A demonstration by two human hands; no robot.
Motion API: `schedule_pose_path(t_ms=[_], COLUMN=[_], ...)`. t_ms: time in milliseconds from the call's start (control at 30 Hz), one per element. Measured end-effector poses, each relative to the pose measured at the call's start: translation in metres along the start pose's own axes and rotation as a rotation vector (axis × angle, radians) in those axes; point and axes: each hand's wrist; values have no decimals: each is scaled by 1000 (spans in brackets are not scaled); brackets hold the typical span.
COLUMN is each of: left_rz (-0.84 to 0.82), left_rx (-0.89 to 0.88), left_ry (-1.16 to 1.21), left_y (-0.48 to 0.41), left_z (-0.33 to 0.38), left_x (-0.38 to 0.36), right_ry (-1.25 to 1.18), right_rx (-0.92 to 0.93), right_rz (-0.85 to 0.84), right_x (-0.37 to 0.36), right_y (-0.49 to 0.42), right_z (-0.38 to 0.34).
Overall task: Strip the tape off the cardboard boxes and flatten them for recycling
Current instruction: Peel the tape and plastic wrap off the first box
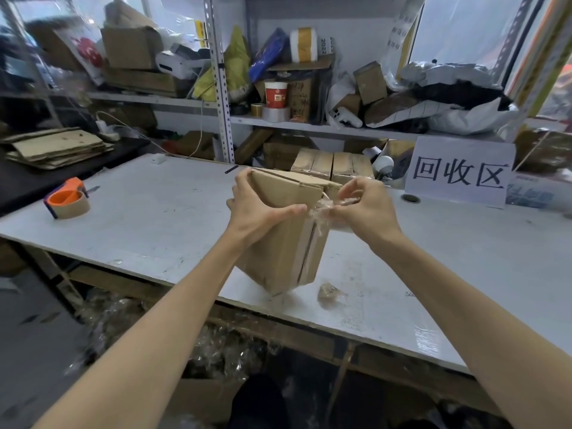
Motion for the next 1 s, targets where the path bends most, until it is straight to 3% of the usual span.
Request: schedule_pose_path(t_ms=[167,500,667,900,1000], left_rz=[23,83,58,-14,-64], left_rx=[51,165,165,249,328], left_ry=[-63,-77,-57,-131,-156], left_y=[4,5,7,8,5], left_z=[3,-2,-10,-22,-22], left_x=[-10,-16,-13,-4,1], right_ry=[32,160,105,184,256], right_rx=[59,375,299,440,445], right_rz=[200,247,190,15,36], right_x=[-4,-24,-10,-19,-22], right_y=[7,25,-2,4,3], right_z=[-11,-3,-6,-8,-6])
Point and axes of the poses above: each hand's wrist, its own y-axis away from the middle knuckle, its own x-axis out of the back of the hand, z = x × y, and after that the axes turned 15 degrees about y, right-handed
